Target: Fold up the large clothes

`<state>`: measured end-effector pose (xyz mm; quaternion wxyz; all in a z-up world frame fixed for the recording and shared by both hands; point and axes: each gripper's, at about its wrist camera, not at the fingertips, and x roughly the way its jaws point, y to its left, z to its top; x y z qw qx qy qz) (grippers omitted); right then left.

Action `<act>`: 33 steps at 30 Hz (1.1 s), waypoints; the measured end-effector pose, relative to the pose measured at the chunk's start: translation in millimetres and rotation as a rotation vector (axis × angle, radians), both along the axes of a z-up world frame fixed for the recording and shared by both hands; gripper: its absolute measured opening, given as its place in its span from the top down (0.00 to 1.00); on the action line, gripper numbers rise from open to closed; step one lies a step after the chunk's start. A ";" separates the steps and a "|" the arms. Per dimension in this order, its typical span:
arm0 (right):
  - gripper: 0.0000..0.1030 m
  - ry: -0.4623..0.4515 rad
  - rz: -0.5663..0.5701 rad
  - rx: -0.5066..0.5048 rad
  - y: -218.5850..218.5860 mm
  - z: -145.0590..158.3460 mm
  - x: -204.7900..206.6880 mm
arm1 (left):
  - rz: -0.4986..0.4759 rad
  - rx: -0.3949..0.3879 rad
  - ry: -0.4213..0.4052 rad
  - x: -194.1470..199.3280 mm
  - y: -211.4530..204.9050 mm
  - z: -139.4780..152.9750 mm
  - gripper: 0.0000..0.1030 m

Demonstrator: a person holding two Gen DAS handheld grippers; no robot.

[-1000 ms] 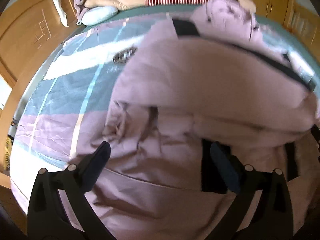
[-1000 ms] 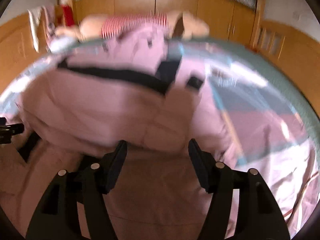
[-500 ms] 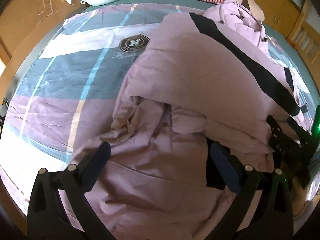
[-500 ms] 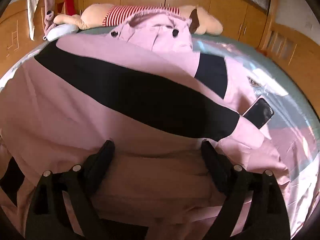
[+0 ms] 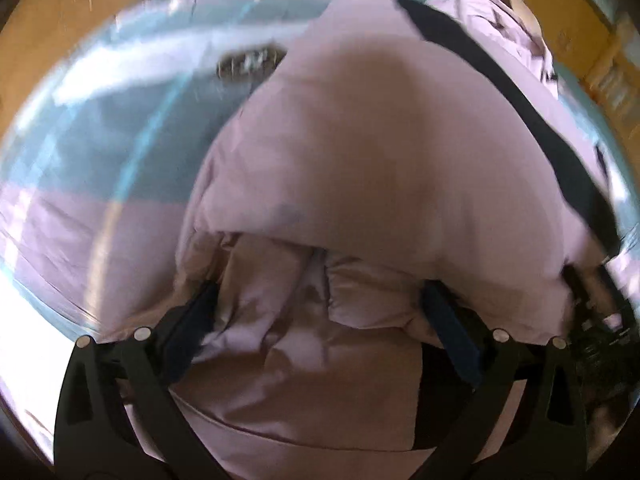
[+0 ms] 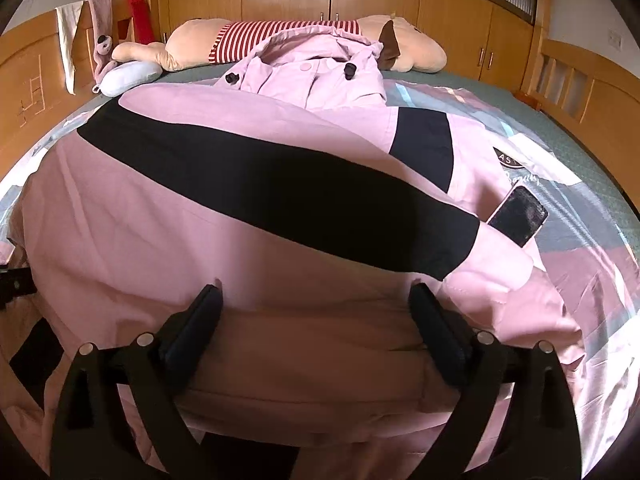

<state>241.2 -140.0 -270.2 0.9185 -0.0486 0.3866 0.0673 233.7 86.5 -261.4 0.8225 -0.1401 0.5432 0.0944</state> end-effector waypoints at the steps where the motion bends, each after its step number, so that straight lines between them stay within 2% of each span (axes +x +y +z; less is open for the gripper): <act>1: 0.07 0.000 0.000 0.002 -0.2 -0.1 -0.8 | -0.001 -0.023 0.006 1.2 3.4 0.2 0.02; 4: 0.06 0.001 0.002 0.010 -1.6 -0.6 -0.8 | 0.016 -0.003 -0.040 -4.1 1.3 13.9 0.04; 6: 0.06 0.001 0.002 0.014 -1.8 -0.7 -0.5 | 0.012 0.084 -0.170 -15.4 -13.7 40.1 0.06; 8: 0.06 0.000 0.002 0.015 -1.7 -1.2 -1.8 | -0.047 0.138 -0.266 -19.7 -30.7 55.8 0.04; 9: 0.05 0.000 0.002 0.017 -1.8 -1.2 -1.9 | -0.080 0.151 -0.280 -19.3 -38.8 57.0 0.04; 11: 0.05 0.001 0.003 0.022 -2.1 -1.2 -1.8 | -0.134 0.143 -0.195 -8.8 -48.9 39.1 0.02; 12: 0.05 0.002 0.003 0.024 -2.2 -1.3 -1.5 | -0.145 0.118 -0.086 2.3 -49.3 15.7 0.02; 13: 0.05 0.002 0.004 0.025 -2.1 -1.4 -1.7 | -0.147 0.089 -0.014 8.4 -46.3 -6.5 0.02; 15: 0.04 0.002 0.005 0.024 -1.9 -1.4 -1.5 | -0.149 0.075 -0.034 9.1 -43.7 -7.4 0.02; 17: 0.04 0.002 0.005 0.026 -2.4 -1.4 -1.4 | -0.143 0.063 -0.019 11.0 -43.0 -3.6 0.02; 19: 0.04 0.003 0.005 0.027 -2.1 -1.5 -1.6 | -0.117 0.068 -0.061 6.5 -43.7 6.1 0.02; 21: 0.04 0.004 0.005 0.029 -2.0 -1.9 -2.3 | -0.125 0.104 -0.158 -1.8 -49.7 17.4 0.02; 22: 0.04 0.004 0.005 0.031 -1.8 -1.9 -2.3 | -0.143 0.161 -0.176 -1.4 -56.3 18.2 0.02; 23: 0.04 0.005 0.005 0.032 -1.8 -2.1 -2.2 | -0.145 0.181 -0.150 1.4 -57.6 12.8 0.02; 24: 0.04 0.006 0.006 0.032 -1.3 -2.1 -2.3 | -0.136 0.157 -0.095 6.6 -54.1 0.1 0.02; 25: 0.03 0.007 0.008 0.032 -1.1 -2.1 -2.2 | -0.124 0.119 -0.079 7.6 -48.4 -7.5 0.02; 26: 0.03 0.007 0.009 0.031 -1.0 -2.1 -2.3 | -0.103 0.065 -0.086 8.1 -40.9 -10.5 0.02; 28: 0.02 0.008 0.010 0.033 -1.3 -2.6 -2.2 | -0.101 0.053 -0.077 7.8 -39.9 -9.1 0.02; 31: 0.02 0.010 0.010 0.034 -1.4 -2.8 -1.6 | -0.100 0.078 -0.108 8.1 -38.5 -3.3 0.02; 33: 0.02 0.010 0.010 0.036 -1.4 -2.7 -1.5 | -0.087 0.073 -0.188 -0.8 -40.1 10.6 0.02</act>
